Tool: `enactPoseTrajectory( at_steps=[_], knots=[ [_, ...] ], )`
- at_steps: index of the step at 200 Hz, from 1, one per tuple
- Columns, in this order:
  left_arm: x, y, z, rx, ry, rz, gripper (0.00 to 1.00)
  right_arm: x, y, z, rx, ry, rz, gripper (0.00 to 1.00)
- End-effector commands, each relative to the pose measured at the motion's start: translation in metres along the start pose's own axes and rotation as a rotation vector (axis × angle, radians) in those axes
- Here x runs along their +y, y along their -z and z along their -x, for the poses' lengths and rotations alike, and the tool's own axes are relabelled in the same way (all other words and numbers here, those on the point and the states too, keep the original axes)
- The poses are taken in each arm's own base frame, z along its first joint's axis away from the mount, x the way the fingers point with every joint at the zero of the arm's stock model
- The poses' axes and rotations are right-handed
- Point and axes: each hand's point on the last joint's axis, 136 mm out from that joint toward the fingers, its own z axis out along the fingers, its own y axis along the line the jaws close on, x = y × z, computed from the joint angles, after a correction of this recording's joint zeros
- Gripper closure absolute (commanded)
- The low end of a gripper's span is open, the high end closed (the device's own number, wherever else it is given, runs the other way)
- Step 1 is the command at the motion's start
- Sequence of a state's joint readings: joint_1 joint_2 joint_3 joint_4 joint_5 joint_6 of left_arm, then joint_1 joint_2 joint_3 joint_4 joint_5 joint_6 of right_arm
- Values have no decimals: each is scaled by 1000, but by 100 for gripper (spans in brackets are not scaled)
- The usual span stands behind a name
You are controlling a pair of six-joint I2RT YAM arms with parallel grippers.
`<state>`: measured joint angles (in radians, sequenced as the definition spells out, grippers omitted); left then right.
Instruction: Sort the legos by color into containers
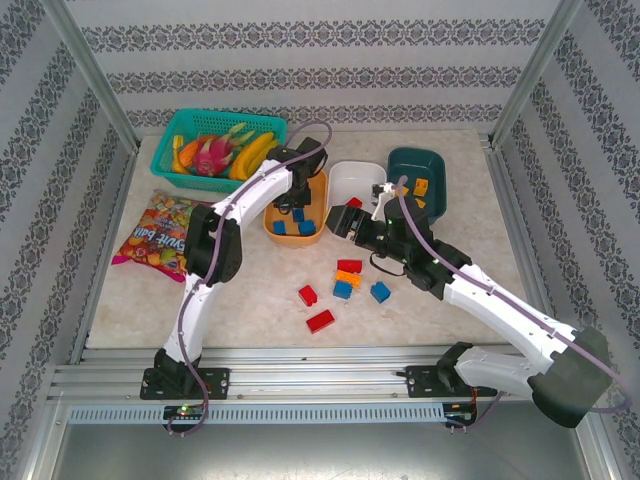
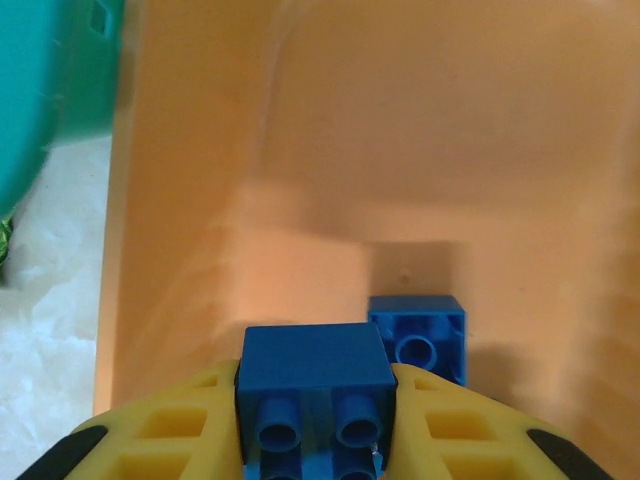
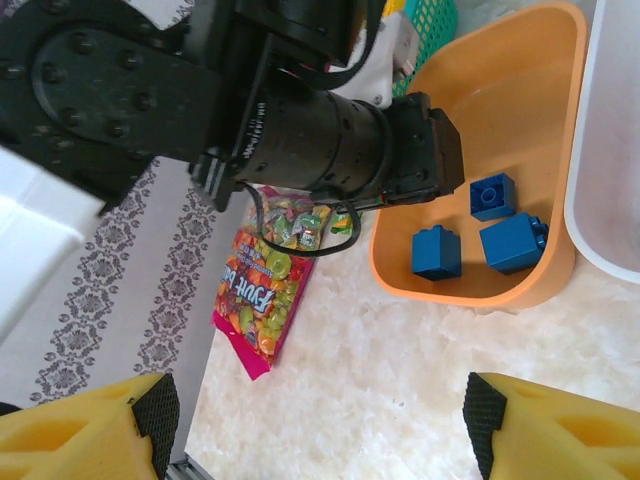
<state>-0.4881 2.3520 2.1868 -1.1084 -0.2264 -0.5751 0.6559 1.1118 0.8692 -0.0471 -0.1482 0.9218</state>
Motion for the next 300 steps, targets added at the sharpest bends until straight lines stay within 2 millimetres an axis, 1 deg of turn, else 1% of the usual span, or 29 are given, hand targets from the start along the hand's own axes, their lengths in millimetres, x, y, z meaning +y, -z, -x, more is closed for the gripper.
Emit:
enactPoseTrajectory(
  at_steps=[1, 20, 38, 58, 65, 90, 105, 131, 157, 160, 162, 168, 178, 194, 201, 204, 206, 216, 223, 228, 230, 232, 234, 238, 248, 257, 269, 287, 300],
  knots=[
    [17, -7, 4, 13, -16, 66, 71, 3, 7, 4, -24, -23, 28, 22],
    [20, -18, -1, 37, -20, 89, 71, -3, 11, 1, -27, -29, 16, 23],
    [22, -26, -6, 61, -21, 96, 69, -9, 14, -1, -27, -34, 3, 22],
    [18, -31, -10, 83, -24, 77, 57, -14, 15, -5, -17, -34, -12, 23],
    [17, -30, -10, 85, -24, 69, 51, -15, 15, -6, -11, -29, -17, 22],
    [15, -16, -5, 66, -15, 36, 39, -22, 17, -12, 24, 12, -56, 23],
    [15, 0, 2, 38, -6, 14, 35, -30, 20, -20, 61, 62, -98, 23],
    [16, 39, 12, -20, 17, -42, 30, -41, 25, -35, 132, 171, -158, 24],
    [21, 90, 15, -93, 60, -125, 27, -51, 24, -58, 230, 300, -231, 24],
    [22, 94, 14, -96, 66, -132, 27, -51, 24, -61, 242, 317, -240, 25],
    [23, 100, 14, -107, 73, -142, 27, -52, 23, -64, 253, 327, -247, 25],
    [27, 110, 11, -116, 86, -159, 27, -54, 22, -69, 277, 361, -265, 25],
    [35, 131, 5, -147, 115, -196, 25, -56, 19, -79, 326, 417, -296, 25],
    [50, 159, -12, -184, 142, -256, 23, -58, 10, -98, 411, 497, -337, 25],
    [57, 167, -23, -195, 148, -279, 21, -59, 5, -107, 447, 531, -352, 26],
    [59, 167, -29, -192, 146, -283, 21, -60, 3, -110, 461, 542, -360, 26],
    [62, 172, -31, -202, 149, -294, 20, -60, 1, -113, 470, 550, -362, 26],
    [75, 184, -49, -224, 156, -330, 15, -61, -7, -125, 516, 585, -376, 27],
    [81, 185, -65, -223, 156, -349, 11, -63, -12, -133, 544, 608, -390, 27],
    [87, 192, -75, -239, 160, -375, 8, -64, -16, -138, 566, 622, -400, 27],
    [88, 190, -80, -234, 159, -378, 8, -63, -17, -139, 569, 625, -403, 27],
    [91, 194, -84, -244, 163, -391, 7, -64, -19, -141, 579, 630, -409, 27],
    [93, 193, -89, -239, 163, -396, 6, -65, -21, -143, 588, 635, -412, 27],
    [97, 199, -96, -253, 171, -420, 4, -66, -24, -147, 608, 642, -421, 27],
    [106, 201, -120, -253, 181, -458, 0, -71, -32, -156, 657, 654, -451, 27],
    [112, 205, -139, -253, 191, -507, 0, -76, -39, -164, 701, 658, -480, 27],
    [120, 204, -165, -239, 217, -555, 0, -83, -48, -173, 747, 667, -516, 27],
    [130, 196, -203, -200, 272, -610, 0, -93, -60, -184, 792, 674, -558, 27],
    [137, 190, -224, -179, 322, -632, 0, -100, -67, -190, 821, 673, -583, 27]
  ],
)
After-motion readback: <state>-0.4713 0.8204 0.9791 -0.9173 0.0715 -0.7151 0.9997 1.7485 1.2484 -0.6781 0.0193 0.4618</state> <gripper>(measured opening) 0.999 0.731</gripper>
